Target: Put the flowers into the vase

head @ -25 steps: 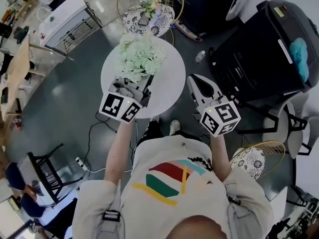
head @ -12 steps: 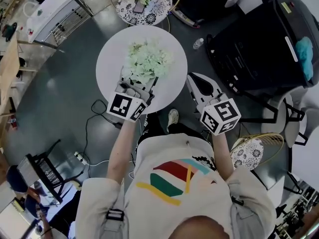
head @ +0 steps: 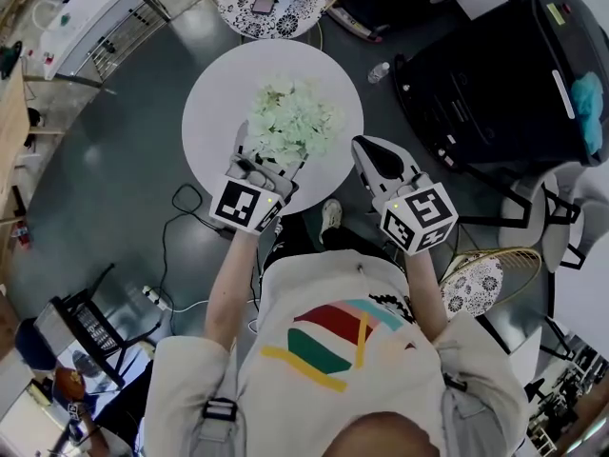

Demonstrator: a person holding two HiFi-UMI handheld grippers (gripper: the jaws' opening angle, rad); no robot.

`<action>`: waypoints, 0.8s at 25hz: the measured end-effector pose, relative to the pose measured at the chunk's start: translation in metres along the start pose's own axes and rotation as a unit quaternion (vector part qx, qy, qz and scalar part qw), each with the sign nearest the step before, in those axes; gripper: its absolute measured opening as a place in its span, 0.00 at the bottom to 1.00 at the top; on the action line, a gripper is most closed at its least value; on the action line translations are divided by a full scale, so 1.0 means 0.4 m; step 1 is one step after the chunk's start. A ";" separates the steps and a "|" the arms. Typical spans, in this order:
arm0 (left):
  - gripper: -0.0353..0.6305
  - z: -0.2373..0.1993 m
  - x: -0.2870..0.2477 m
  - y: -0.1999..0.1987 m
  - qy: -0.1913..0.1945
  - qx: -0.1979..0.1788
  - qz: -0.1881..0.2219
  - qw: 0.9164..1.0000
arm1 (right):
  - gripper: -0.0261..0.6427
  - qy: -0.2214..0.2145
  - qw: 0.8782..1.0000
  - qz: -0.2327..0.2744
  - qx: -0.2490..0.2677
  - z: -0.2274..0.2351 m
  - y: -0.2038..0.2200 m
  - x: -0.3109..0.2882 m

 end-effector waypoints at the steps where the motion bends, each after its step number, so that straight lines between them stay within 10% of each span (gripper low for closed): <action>1: 0.40 -0.001 -0.001 0.002 0.001 0.000 -0.003 1.000 | 0.06 -0.001 1.000 -0.001 0.000 -0.001 0.001 -0.004; 20: 0.84 -0.002 0.024 0.060 -0.026 -0.019 -0.073 0.997 | 0.06 -0.014 1.000 -0.014 -0.006 -0.019 0.018 -0.027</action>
Point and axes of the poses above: the fingertips, and each gripper's own axes: x backward along the fingers, z to its right, y out of its underside, the point moved 7 cm from there along x, backward along the fingers, and after that the axes turned 9 degrees about x, right-handed, at the moved point
